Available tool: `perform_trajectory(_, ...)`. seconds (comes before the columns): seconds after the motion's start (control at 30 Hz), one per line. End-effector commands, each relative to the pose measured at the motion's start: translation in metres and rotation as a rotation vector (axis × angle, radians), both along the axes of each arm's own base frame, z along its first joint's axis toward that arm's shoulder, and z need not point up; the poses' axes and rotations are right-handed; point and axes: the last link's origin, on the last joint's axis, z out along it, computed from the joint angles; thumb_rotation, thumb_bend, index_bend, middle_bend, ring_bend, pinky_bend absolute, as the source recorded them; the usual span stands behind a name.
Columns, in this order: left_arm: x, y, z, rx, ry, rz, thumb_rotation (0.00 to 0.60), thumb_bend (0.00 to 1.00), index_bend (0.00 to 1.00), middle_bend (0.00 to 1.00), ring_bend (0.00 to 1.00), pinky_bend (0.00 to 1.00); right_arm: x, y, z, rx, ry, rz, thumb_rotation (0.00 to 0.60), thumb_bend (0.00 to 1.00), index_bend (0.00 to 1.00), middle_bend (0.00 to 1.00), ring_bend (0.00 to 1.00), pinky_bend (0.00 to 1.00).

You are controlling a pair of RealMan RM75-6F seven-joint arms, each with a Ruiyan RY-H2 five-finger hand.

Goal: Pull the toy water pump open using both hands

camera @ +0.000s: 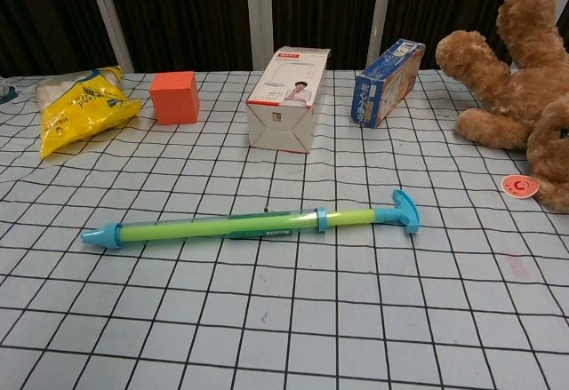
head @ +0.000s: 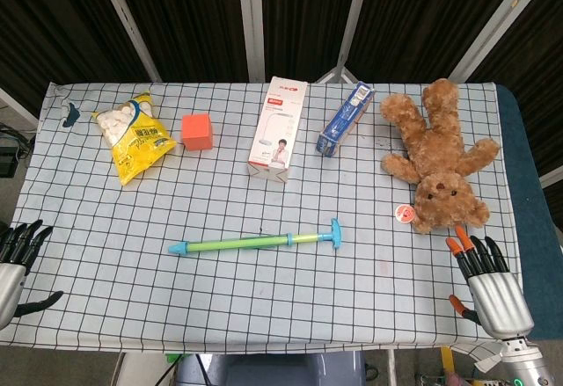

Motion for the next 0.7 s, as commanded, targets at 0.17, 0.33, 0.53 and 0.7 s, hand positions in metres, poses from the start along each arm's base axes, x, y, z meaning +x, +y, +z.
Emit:
perform_trajectory(0.17, 0.0, 0.0, 0.0, 0.0, -0.007, 0.009, 0.6, 0.03, 0.0, 0.0, 0.0, 0.0, 0.001, 0.0, -0.001, 0.003, 0.009, 0.004, 0.6, 0.25, 0.0, 0.0, 0.0, 0.0)
perform_trajectory(0.33, 0.003, 0.0, 0.0, 0.004, -0.012, -0.005, 0.6, 0.03, 0.0, 0.0, 0.0, 0.0, 0.004, -0.001, -0.003, 0.005, -0.018, 0.009, 0.6, 0.25, 0.0, 0.0, 0.0, 0.0)
perform_trajectory(0.53, 0.002, 0.002, -0.001, 0.008, -0.023, -0.006, 0.6, 0.03, 0.0, 0.0, 0.0, 0.0, 0.019, -0.01, -0.011, 0.029, -0.108, 0.036, 0.6, 0.25, 0.0, 0.0, 0.0, 0.0)
perform_trajectory(0.7, 0.003, 0.004, -0.001, 0.015, -0.032, -0.008, 0.6, 0.04, 0.0, 0.0, 0.0, 0.0, 0.038, -0.029, -0.023, 0.043, -0.161, 0.076, 0.6, 0.25, 0.1, 0.02, 0.0, 0.0)
